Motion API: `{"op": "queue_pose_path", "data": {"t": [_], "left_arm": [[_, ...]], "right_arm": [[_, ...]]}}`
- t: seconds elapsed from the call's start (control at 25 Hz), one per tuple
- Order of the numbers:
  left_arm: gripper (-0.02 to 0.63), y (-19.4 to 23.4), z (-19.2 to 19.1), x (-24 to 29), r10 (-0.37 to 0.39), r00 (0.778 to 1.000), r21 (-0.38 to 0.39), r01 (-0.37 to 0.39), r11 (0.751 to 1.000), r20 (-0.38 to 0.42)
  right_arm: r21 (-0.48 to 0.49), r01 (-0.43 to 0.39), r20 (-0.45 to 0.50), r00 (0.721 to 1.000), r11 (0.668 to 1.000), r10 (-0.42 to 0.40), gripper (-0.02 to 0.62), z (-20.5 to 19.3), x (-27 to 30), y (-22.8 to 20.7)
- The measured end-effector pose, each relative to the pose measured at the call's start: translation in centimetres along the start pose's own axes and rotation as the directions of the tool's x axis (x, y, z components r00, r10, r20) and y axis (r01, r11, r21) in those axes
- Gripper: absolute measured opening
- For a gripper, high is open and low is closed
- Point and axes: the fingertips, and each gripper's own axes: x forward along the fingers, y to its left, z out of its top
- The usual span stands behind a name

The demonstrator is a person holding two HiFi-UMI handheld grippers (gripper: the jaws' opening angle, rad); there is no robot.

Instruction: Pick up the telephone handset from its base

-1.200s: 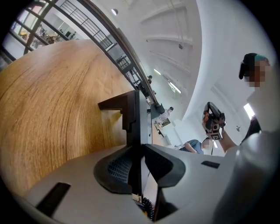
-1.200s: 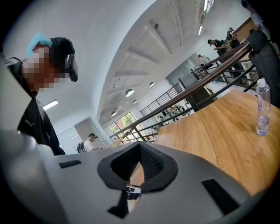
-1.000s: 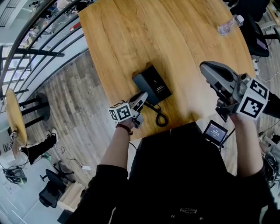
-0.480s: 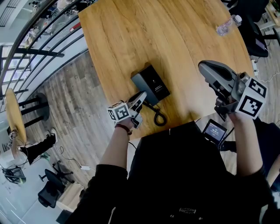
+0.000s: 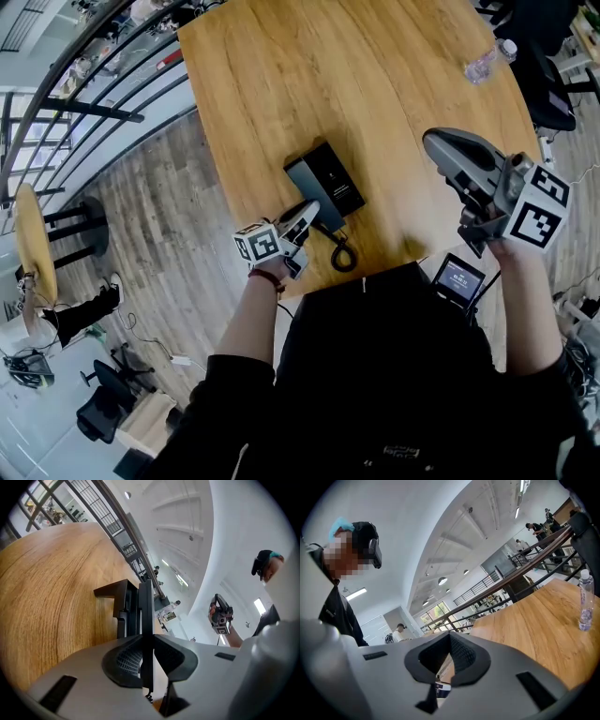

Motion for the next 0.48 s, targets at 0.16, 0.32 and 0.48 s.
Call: {"op": "queue_pose_path", "data": {"t": [0.16, 0.32, 0.48], "left_arm": [[0.077, -0.5, 0.4, -0.3, -0.007, 1.000, 0.002, 0.007, 1.000, 0.014], [0.077, -1.8, 1.1, -0.8, -0.029, 0.999, 0.015, 0.028, 0.999, 0.037], [0.077, -3.3, 1.7, -1.4, -0.048, 0.998, 0.035, 0.047, 0.998, 0.048]], "right_arm": [[-0.016, -0.012, 0.006, 1.000, 1.000, 0.012, 0.017, 0.5, 0.1, 0.6], [-0.031, -0.019, 0.014, 1.000, 0.999, 0.020, 0.017, 1.0, -0.1, 1.2], [-0.039, -0.030, 0.024, 0.999, 0.999, 0.031, 0.017, 1.5, -0.1, 1.9]]}}
